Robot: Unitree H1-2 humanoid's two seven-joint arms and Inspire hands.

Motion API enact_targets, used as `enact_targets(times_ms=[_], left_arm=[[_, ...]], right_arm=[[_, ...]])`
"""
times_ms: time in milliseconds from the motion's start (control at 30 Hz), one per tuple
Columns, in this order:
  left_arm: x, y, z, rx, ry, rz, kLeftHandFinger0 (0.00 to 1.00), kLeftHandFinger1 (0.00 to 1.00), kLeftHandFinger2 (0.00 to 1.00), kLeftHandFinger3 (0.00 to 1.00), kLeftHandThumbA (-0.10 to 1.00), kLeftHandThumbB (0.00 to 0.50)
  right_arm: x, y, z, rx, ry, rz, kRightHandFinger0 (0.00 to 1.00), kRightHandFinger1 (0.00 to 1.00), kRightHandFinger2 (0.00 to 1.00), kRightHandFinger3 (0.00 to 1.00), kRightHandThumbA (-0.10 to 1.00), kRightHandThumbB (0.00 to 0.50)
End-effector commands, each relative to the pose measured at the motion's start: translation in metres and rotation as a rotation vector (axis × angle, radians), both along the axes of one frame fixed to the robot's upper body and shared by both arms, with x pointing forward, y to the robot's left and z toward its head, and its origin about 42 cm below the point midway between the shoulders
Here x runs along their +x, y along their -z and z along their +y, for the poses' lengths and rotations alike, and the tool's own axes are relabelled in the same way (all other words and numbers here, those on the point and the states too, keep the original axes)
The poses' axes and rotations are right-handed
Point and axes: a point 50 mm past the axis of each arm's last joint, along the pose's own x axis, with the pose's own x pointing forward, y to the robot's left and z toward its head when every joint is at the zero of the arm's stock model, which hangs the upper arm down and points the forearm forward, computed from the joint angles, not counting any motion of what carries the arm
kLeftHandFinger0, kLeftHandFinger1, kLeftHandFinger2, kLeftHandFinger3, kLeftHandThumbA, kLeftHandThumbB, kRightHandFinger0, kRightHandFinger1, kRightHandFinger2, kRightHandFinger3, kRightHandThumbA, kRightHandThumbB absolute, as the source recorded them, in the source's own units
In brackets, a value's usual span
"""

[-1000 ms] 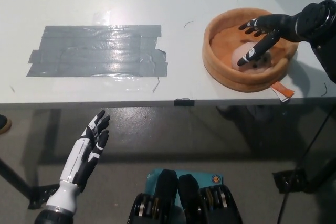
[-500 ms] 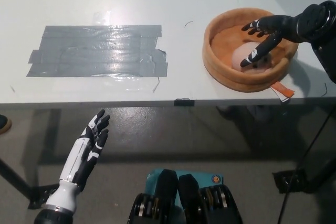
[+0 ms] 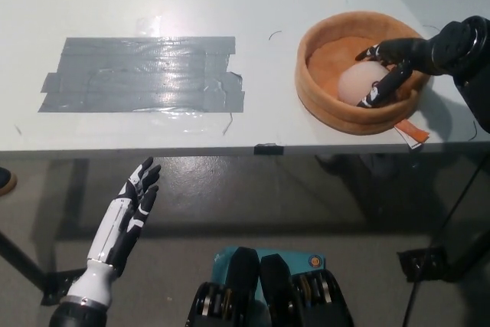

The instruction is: An emotional support dumpling is kept in a soft plate infront in the middle of the desk infront of the robot. The robot extends its right arm to pick up the dumpling and hands it to a person

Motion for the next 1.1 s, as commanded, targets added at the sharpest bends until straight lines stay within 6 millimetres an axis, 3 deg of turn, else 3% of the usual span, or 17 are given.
enact_targets(times_ms=[0,233,267,300,333,367,400,433,467,500,533,600,733,767,833,933,1067], left_arm=[[0.005,-0.015,0.004,0.016,0.021,-0.060,1.00,1.00,1.00,1.00,0.89,0.374],[0.006,-0.018,0.004,0.024,0.021,-0.063,1.00,1.00,1.00,1.00,0.90,0.373],[0.007,-0.018,0.004,0.024,0.020,-0.066,1.00,1.00,1.00,1.00,0.90,0.369],[0.007,-0.018,0.004,0.027,0.020,-0.069,1.00,1.00,1.00,1.00,0.90,0.368],[0.007,-0.018,0.004,0.031,0.019,-0.069,1.00,1.00,1.00,1.00,0.90,0.368],[0.007,-0.018,0.004,0.033,0.020,-0.068,1.00,1.00,1.00,1.00,0.90,0.368],[0.008,-0.019,0.004,0.029,0.020,-0.069,1.00,1.00,1.00,1.00,0.90,0.368],[0.008,-0.019,0.005,0.026,0.019,-0.071,1.00,1.00,1.00,1.00,0.90,0.367],[0.008,-0.018,0.005,0.025,0.018,-0.070,1.00,1.00,1.00,1.00,0.90,0.368],[0.008,-0.018,0.005,0.020,0.016,-0.065,1.00,1.00,1.00,1.00,0.90,0.370],[0.008,-0.018,0.005,0.020,0.016,-0.065,1.00,1.00,1.00,1.00,0.90,0.370],[0.008,-0.018,0.005,0.023,0.016,-0.067,1.00,1.00,1.00,1.00,0.90,0.364],[0.009,-0.019,0.005,0.028,0.019,-0.076,1.00,1.00,1.00,1.00,0.90,0.362],[0.010,-0.020,0.005,0.033,0.019,-0.078,1.00,1.00,1.00,1.00,0.91,0.362],[0.011,-0.021,0.004,0.035,0.020,-0.077,0.99,1.00,1.00,1.00,0.91,0.364],[0.014,-0.023,0.004,0.032,0.022,-0.082,0.99,1.00,1.00,1.00,0.91,0.364],[0.022,-0.029,0.003,0.032,0.028,-0.096,1.00,1.00,1.00,1.00,0.91,0.361]], right_arm=[[0.005,-0.020,-0.002,-0.057,-0.045,-0.060,1.00,1.00,1.00,1.00,1.00,0.331],[0.007,-0.007,-0.002,-0.142,-0.002,-0.048,1.00,1.00,1.00,1.00,1.00,0.291],[0.008,-0.005,-0.002,-0.127,0.015,-0.064,1.00,1.00,1.00,1.00,0.86,0.272],[0.008,-0.001,0.000,-0.136,0.029,-0.106,0.22,0.29,0.49,0.89,0.48,0.223],[0.007,0.001,0.000,-0.138,0.023,-0.163,0.16,0.36,0.54,0.73,0.32,0.210],[0.006,0.002,0.000,-0.131,0.008,-0.233,0.28,0.54,0.61,0.56,-0.08,0.211],[0.005,0.002,-0.001,-0.101,0.013,-0.282,0.15,0.40,0.48,0.51,-0.10,0.172],[0.006,0.002,-0.002,-0.058,0.029,-0.309,0.06,0.37,0.70,0.70,-0.10,0.158],[0.006,0.001,-0.002,-0.050,0.032,-0.320,0.06,0.38,0.78,0.79,-0.10,0.147],[0.006,0.000,-0.003,-0.022,0.049,-0.362,0.09,0.60,1.00,0.96,-0.10,0.137],[0.006,-0.001,-0.003,-0.013,0.051,-0.382,0.13,0.72,1.00,1.00,-0.10,0.131],[0.007,-0.002,-0.004,0.016,0.055,-0.432,0.22,0.82,1.00,1.00,-0.10,0.129],[0.008,-0.004,-0.007,0.066,0.061,-0.485,0.24,0.78,1.00,1.00,-0.10,0.132],[0.008,-0.006,-0.008,0.110,0.074,-0.513,0.21,0.71,0.99,1.00,-0.10,0.138],[0.008,-0.008,-0.010,0.155,0.075,-0.542,0.19,0.68,0.95,0.95,-0.10,0.133],[0.008,-0.020,-0.011,0.220,0.087,-0.593,0.19,0.67,0.94,0.94,-0.10,0.128],[0.005,-0.057,-0.012,0.433,0.118,-0.700,0.19,0.67,0.95,0.99,-0.10,0.133]])
